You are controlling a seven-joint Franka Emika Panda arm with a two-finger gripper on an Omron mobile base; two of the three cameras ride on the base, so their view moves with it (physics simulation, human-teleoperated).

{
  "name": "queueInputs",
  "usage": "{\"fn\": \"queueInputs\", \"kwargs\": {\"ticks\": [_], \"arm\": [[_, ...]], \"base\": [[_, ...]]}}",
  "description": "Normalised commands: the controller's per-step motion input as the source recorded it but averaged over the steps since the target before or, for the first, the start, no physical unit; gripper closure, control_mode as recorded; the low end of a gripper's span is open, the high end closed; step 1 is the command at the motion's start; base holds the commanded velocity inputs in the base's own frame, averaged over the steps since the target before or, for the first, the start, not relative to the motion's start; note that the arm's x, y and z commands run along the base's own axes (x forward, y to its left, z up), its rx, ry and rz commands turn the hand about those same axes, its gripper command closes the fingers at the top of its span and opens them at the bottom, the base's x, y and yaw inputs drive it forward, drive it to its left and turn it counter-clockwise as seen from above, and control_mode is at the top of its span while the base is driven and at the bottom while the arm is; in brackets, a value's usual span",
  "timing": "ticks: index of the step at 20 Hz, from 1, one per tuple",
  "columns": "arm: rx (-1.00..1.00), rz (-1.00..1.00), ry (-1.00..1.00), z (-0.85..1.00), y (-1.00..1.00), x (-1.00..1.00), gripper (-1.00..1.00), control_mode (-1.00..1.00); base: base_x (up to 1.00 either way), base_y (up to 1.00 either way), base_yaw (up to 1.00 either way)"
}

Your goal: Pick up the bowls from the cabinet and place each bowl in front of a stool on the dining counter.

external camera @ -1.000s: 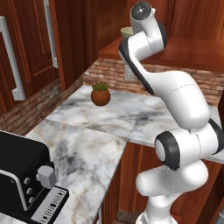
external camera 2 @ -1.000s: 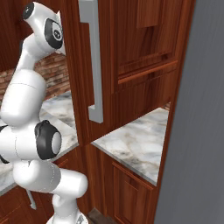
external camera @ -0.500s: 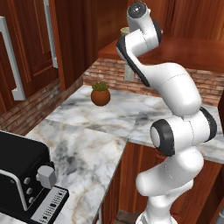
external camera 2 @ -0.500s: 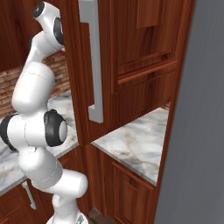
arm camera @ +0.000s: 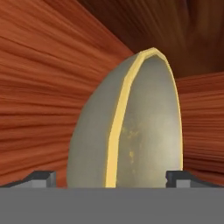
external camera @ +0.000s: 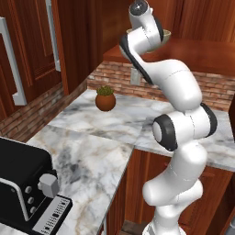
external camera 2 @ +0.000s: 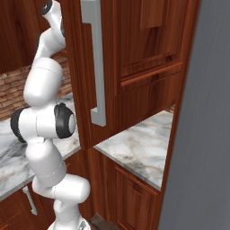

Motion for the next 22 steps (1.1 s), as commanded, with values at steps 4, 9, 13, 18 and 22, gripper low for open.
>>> {"fn": "queueInputs", "kwargs": {"ticks": [4,9,13,18,22], "arm": [[0.00,0.00,0.00,0.00,-0.11,0.09,-1.00,-1.00],[0.00,0.00,0.00,-0.01,-0.12,0.00,-1.00,-1.00],[0.02,0.00,0.00,-0.08,-0.03,0.00,1.00,-1.00],[0.05,0.00,0.00,-0.18,-0.02,0.00,1.00,-1.00],[0.08,0.00,0.00,-0.13,0.00,0.00,1.00,-1.00]], "base": [[0.00,0.00,0.00],[0.00,0.00,0.00],[0.00,0.00,0.00],[0.00,0.00,0.00],[0.00,0.00,0.00]]}}
